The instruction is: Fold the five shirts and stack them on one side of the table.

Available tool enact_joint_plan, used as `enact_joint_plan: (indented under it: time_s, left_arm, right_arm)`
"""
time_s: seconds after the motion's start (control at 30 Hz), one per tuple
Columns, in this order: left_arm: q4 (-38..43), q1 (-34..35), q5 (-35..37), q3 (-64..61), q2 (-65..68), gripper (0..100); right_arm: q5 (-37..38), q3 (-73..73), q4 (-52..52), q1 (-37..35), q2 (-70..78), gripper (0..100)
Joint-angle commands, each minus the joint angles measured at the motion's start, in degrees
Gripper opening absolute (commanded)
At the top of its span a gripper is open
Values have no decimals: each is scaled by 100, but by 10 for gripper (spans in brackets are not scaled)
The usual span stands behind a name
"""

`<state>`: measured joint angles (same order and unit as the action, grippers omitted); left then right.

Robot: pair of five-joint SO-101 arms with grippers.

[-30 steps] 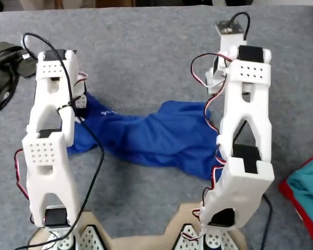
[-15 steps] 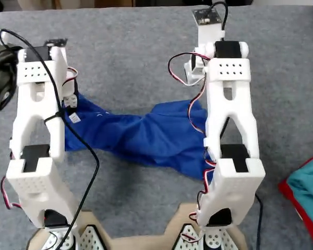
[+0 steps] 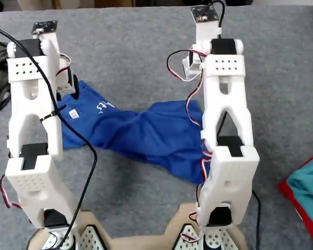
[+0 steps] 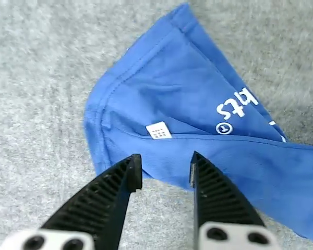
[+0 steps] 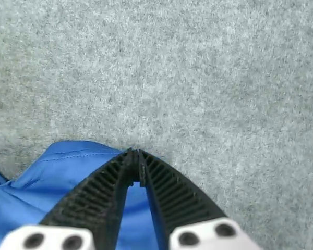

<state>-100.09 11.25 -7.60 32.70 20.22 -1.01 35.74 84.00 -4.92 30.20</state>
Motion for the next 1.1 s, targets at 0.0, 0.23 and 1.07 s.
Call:
enact_joint_plan:
  time_s: [0.0,0.23,1.07]
  left_arm:
    - [-62,229,0,334,-101,147]
    - [-35,237,0,1090,22,147]
    - [1266,-387,9,4281,4251,143]
  right_arm:
    - [-53,611,167,-84,215,9]
    - [-396,1657,774,-75,866,9]
    - [-378,3143,1442,-92,1912,9]
